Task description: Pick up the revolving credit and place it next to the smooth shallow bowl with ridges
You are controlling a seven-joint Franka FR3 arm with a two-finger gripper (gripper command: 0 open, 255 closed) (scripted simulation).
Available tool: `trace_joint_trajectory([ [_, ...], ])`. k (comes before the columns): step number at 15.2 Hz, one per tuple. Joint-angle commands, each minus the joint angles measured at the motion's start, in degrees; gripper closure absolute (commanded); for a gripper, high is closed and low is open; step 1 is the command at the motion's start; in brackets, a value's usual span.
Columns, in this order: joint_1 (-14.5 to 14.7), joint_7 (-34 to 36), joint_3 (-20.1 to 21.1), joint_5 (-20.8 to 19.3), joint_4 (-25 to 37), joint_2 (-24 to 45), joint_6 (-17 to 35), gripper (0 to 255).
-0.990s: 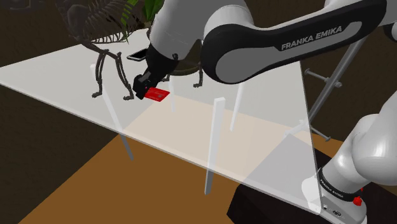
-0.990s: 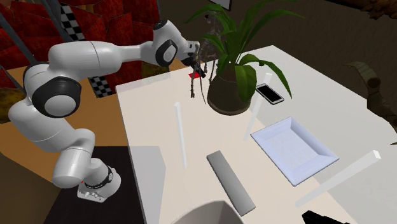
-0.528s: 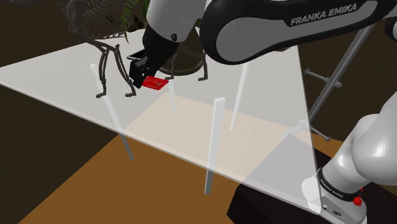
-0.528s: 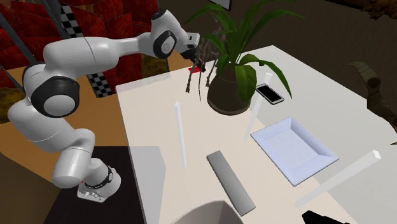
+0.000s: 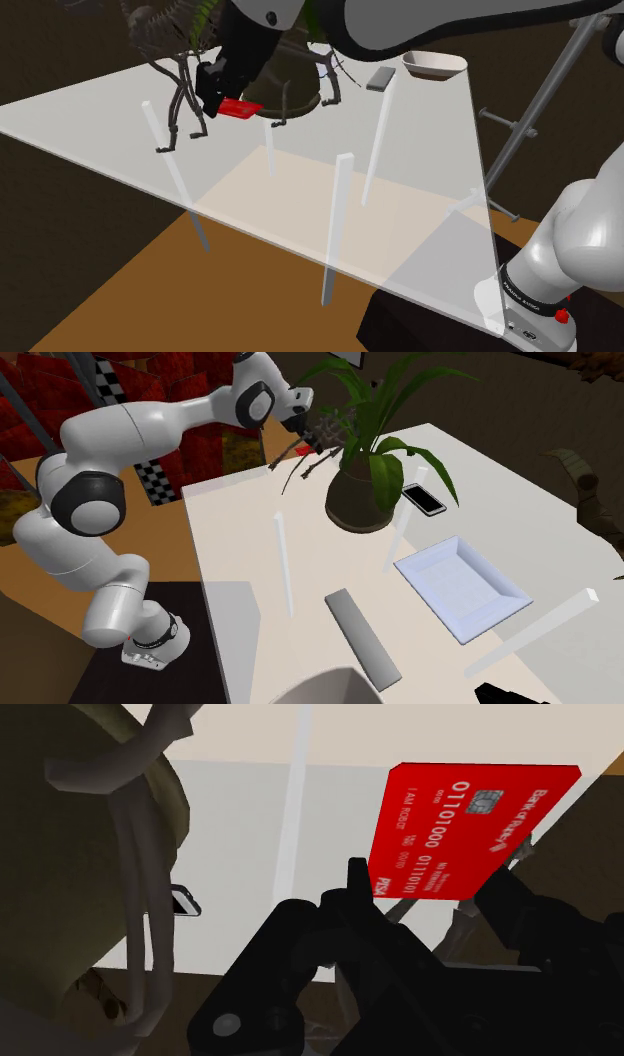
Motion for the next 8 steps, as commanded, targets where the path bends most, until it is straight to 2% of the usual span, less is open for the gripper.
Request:
trace_joint_trajectory([
  [1, 0.1, 0.1, 0.0, -0.4, 2.2, 0.6, -1.6, 255],
  [4, 0.2, -0.1, 0.1, -0.6, 4.5, 1.0, -3.6, 255],
  [8, -2.8, -8.0, -3.4, 8.4, -5.1, -8.3, -0.8, 255],
])
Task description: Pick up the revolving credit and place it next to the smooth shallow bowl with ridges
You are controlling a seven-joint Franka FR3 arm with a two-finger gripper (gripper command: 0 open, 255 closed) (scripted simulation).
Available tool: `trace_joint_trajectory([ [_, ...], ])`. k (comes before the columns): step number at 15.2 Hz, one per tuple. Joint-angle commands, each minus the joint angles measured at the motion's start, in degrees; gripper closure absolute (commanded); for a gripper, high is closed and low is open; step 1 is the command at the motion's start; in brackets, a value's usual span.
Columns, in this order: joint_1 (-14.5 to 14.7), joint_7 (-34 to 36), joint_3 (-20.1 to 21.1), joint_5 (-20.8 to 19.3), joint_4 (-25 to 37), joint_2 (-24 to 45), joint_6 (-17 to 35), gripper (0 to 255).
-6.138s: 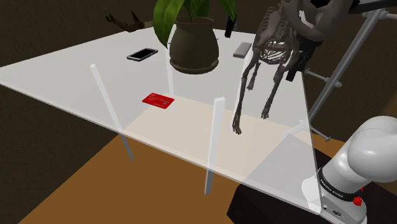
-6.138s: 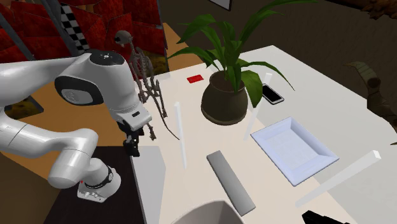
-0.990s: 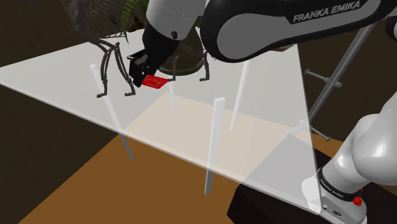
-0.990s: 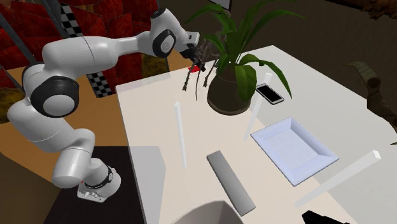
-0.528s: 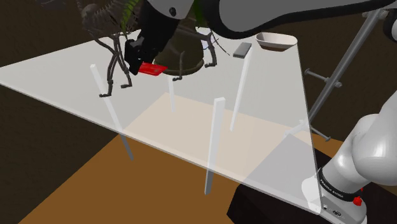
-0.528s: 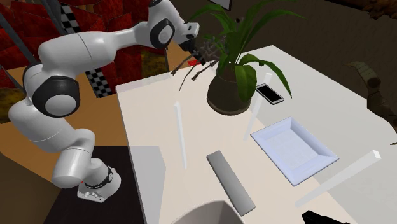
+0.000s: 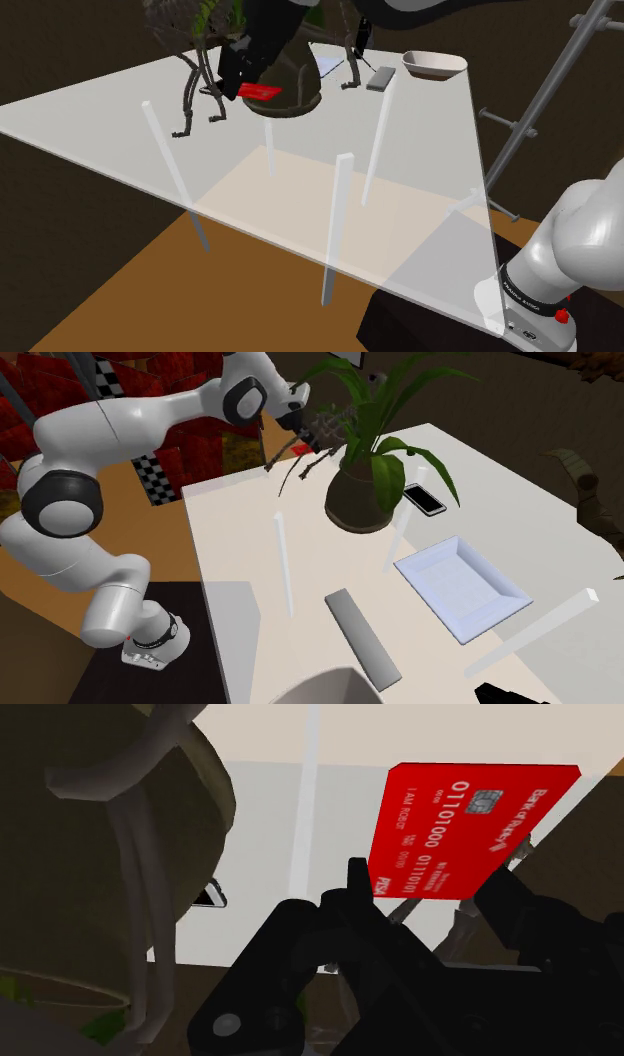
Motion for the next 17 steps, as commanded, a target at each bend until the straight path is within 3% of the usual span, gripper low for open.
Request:
trace_joint_trajectory([
  [1, -1.2, -4.0, -2.5, 4.1, -4.3, -4.4, 0.8, 255],
  [8, -1.0, -16.5, -11.6, 13.7, -16.3, -16.4, 1.3, 255],
  [17, -0.6, -29.8, -23.3, 18.3, -26.3, -27.5, -1.5, 255],
])
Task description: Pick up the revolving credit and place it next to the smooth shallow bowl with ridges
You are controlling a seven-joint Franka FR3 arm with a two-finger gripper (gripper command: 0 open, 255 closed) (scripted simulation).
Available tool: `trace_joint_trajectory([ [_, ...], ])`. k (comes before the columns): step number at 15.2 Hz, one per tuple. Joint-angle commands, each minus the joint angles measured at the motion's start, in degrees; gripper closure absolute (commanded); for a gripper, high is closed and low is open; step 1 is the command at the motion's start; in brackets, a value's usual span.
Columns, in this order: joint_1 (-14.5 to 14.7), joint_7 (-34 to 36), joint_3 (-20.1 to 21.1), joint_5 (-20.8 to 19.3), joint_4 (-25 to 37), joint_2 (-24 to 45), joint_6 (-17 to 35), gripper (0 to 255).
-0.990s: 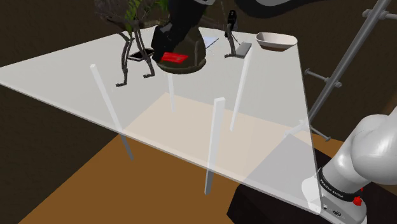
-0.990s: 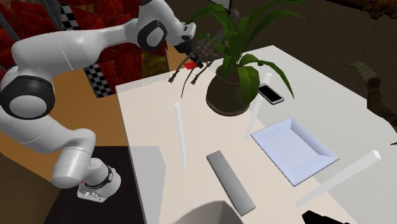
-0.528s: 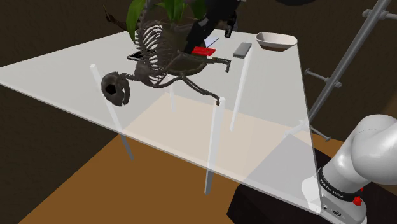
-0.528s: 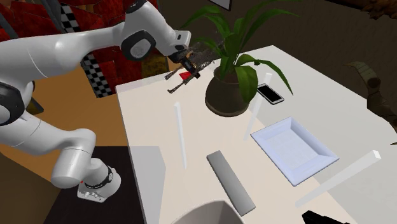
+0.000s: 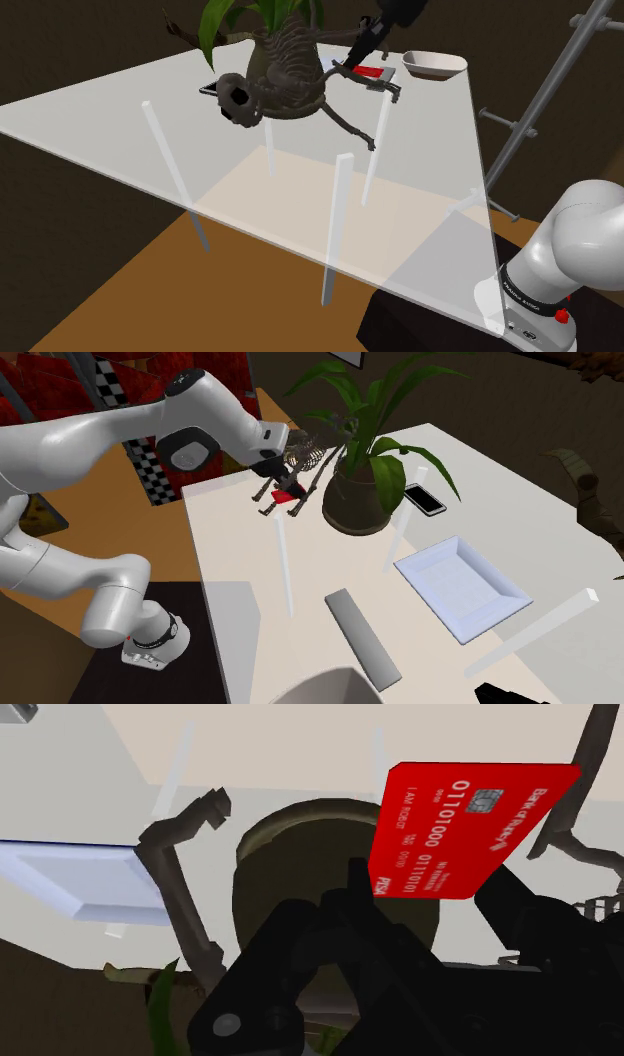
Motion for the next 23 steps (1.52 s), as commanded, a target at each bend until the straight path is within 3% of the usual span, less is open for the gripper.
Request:
trace_joint_trajectory([
  [1, -0.2, -2.9, -2.7, 0.4, -1.7, -2.0, -0.8, 255],
  [12, -2.3, -17.4, -16.7, -0.4, -5.9, -9.4, -6.8, 255],
  [23, -4.5, -31.6, -31.4, -3.3, -2.1, -9.6, -13.6, 255],
])
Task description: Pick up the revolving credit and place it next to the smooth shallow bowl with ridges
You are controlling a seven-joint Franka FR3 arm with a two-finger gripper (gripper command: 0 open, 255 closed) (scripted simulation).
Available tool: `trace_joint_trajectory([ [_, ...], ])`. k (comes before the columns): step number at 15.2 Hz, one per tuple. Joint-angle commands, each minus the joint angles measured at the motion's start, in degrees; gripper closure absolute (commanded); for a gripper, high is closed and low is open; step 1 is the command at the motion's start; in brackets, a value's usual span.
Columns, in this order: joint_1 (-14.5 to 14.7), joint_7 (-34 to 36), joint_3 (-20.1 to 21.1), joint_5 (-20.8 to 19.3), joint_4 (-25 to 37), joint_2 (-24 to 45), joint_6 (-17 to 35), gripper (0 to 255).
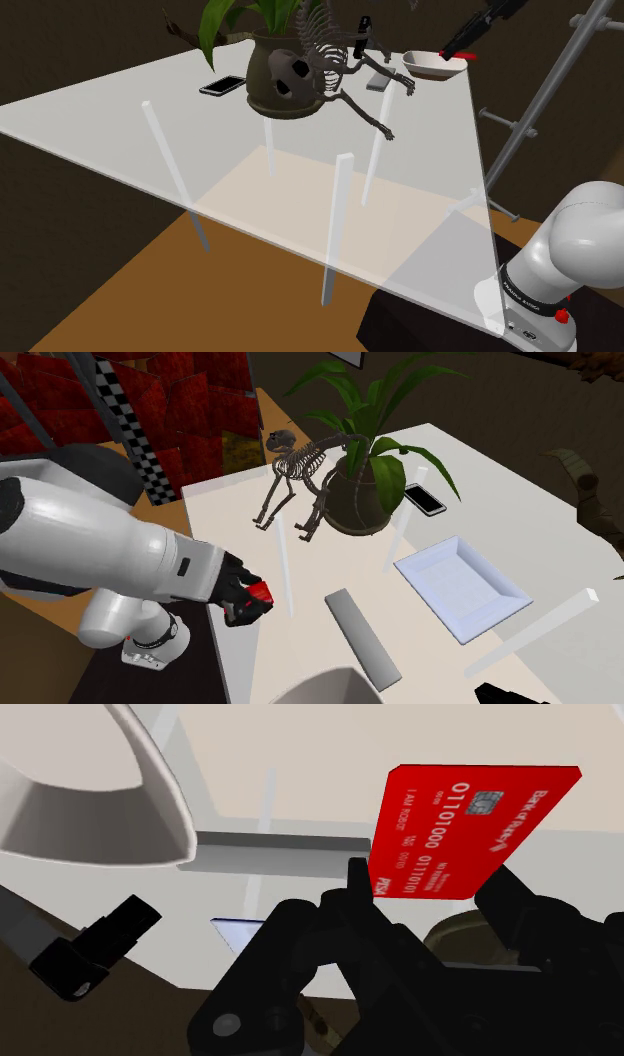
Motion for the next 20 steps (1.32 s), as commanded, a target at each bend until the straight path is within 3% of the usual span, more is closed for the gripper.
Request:
trace_joint_trajectory([
  [1, -0.1, -2.7, -2.9, -0.4, 2.0, 1.0, -1.5, 255],
  [6, 0.1, -9.5, -10.4, -1.1, 6.9, 3.8, -4.8, 255],
  [20, -1.3, -12.6, -11.7, -1.8, -5.2, 1.3, 4.5, 255],
])
